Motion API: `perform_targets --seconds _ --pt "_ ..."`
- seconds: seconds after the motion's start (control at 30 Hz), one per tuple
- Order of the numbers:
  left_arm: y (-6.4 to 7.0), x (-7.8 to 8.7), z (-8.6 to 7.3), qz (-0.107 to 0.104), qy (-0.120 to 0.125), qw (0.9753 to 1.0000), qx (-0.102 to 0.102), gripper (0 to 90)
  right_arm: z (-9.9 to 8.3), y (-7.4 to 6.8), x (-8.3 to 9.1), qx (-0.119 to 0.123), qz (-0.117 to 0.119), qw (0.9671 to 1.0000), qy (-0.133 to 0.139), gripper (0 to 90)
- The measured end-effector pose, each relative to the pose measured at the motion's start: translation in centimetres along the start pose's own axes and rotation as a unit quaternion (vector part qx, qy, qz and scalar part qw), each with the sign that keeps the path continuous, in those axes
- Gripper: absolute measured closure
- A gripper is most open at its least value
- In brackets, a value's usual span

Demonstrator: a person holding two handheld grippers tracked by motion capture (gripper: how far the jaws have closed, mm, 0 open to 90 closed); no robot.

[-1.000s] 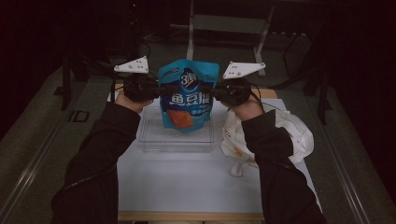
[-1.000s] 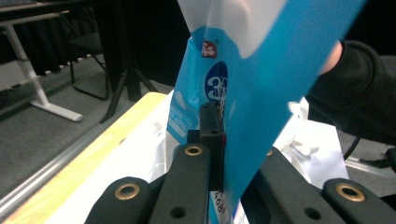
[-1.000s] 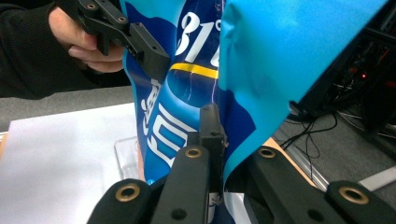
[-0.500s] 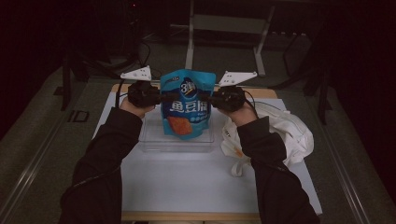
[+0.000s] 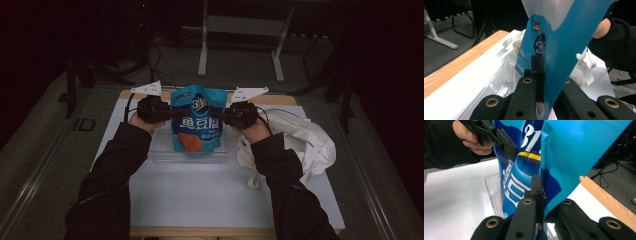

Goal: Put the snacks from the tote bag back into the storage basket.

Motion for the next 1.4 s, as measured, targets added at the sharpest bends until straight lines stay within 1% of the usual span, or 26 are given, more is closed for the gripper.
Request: perform_targets --seconds 0.03,0.1,0.13,0.27,0.4,0.43,0.5,0.53,0.57,0.67,0.77,0.9,1.0,1.03,1.1,1.13,1.17,1.23,1.27,1.3,1.33,1.37,1.4 --pt "0.0 0.0 -0.2 -0.001 -0.001 1.0 0.003 90.0 -0.2 0.0 0.0 -0.002 0.0 1.0 -0.001 89.4" --pt "-0.1 -0.1 -0.5 -0.003 -0.004 1.0 0.002 90.0 -0.6 0.1 -0.1 -0.007 0.001 1.0 -0.001 89.4" --pt "-0.2 -0.1 -0.7 -0.003 -0.005 1.0 0.005 90.0 -0.7 0.2 -0.2 -0.009 0.002 1.0 -0.004 89.4" --pt "-0.3 0.1 -1.5 -0.004 -0.006 0.9999 0.008 90.0 -1.4 0.0 -0.5 -0.008 0.004 0.9999 -0.01 89.3" --pt "-0.4 0.2 -2.1 -0.01 -0.006 0.9999 0.012 90.0 -1.8 -0.1 -0.8 -0.009 0.006 0.9998 -0.013 89.3" --pt "-0.4 0.2 -2.1 -0.01 -0.006 0.9999 0.012 90.0 -2.0 -0.1 -0.8 -0.01 0.008 0.9998 -0.012 89.2" --pt "-0.4 0.2 -2.6 -0.013 -0.006 0.9998 0.012 90.0 -2.3 -0.2 -0.8 -0.011 0.008 0.9998 -0.013 89.2" --pt "-0.3 0.2 -2.8 -0.017 -0.004 0.9998 0.009 90.0 -2.5 -0.2 -0.8 -0.01 0.009 0.9998 -0.015 89.2" --pt "-0.3 0.3 -2.8 -0.017 -0.004 0.9998 0.006 90.0 -2.6 -0.2 -0.8 -0.013 0.009 0.9998 -0.01 89.2" --pt "0.0 0.1 -2.7 -0.009 -0.009 0.9999 -0.003 89.9 -2.8 -0.1 -0.6 -0.017 0.01 0.9998 -0.006 89.2" --pt "0.2 0.0 -2.5 0.0 -0.013 0.9999 -0.004 89.8 -2.8 -0.3 -0.6 -0.012 0.005 0.9999 -0.008 89.0" --pt "0.5 0.0 -2.5 0.005 -0.016 0.9998 -0.005 89.5 -2.8 -0.3 -0.6 -0.011 0.004 0.9999 -0.008 87.8" --pt "0.7 0.1 -2.4 0.011 -0.021 0.9996 -0.014 89.5 -2.8 -0.4 -0.5 -0.004 0.001 0.9999 -0.009 84.2" --pt "0.8 0.1 -2.4 0.015 -0.021 0.9995 -0.015 89.3 -2.8 -0.4 -0.5 -0.002 0.0 1.0 -0.009 82.5" --pt "0.9 0.1 -2.4 0.013 -0.021 0.9996 -0.015 88.6 -2.8 -0.3 -0.4 -0.004 0.0 1.0 -0.008 80.9" --pt "1.0 0.1 -2.3 0.019 -0.02 0.9995 -0.015 86.1 -2.7 -0.3 -0.4 -0.004 0.0 1.0 -0.007 79.0" --pt "1.1 0.2 -2.3 0.022 -0.017 0.9995 -0.015 81.9 -2.6 -0.3 -0.3 -0.005 0.0 1.0 -0.006 76.3" --pt "1.2 0.4 -2.1 0.029 -0.011 0.9993 -0.02 77.2 -2.4 -0.3 -0.3 -0.004 0.0 1.0 -0.002 69.3" --pt "1.2 0.4 -2.1 0.029 -0.011 0.9993 -0.02 76.2 -2.3 -0.3 -0.2 -0.002 -0.001 1.0 -0.002 66.8" --pt "1.5 0.5 -1.9 0.035 -0.014 0.999 -0.025 76.2 -2.3 -0.3 -0.2 0.004 -0.007 1.0 -0.004 62.5" --pt "1.6 0.6 -1.8 0.044 -0.014 0.9985 -0.029 72.1 -2.2 -0.3 -0.2 0.007 -0.011 0.9999 -0.003 57.9" --pt "1.7 0.6 -1.7 0.046 -0.017 0.9984 -0.027 67.0 -2.2 -0.3 -0.1 0.009 -0.013 0.9999 -0.003 53.4" --pt "1.8 0.7 -1.6 0.049 -0.018 0.9982 -0.03 65.0 -2.2 -0.3 -0.1 0.009 -0.019 0.9998 -0.003 49.5"
Point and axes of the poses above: each handheld gripper's, and its own axes: x roughly backward along the jaws, z roughly out of its top, y roughly to its right, the point moved 1 cm from there along -x, roughly forward along the jaws, and after that the axes turned 13 degrees about y, right-handed, at the moved point
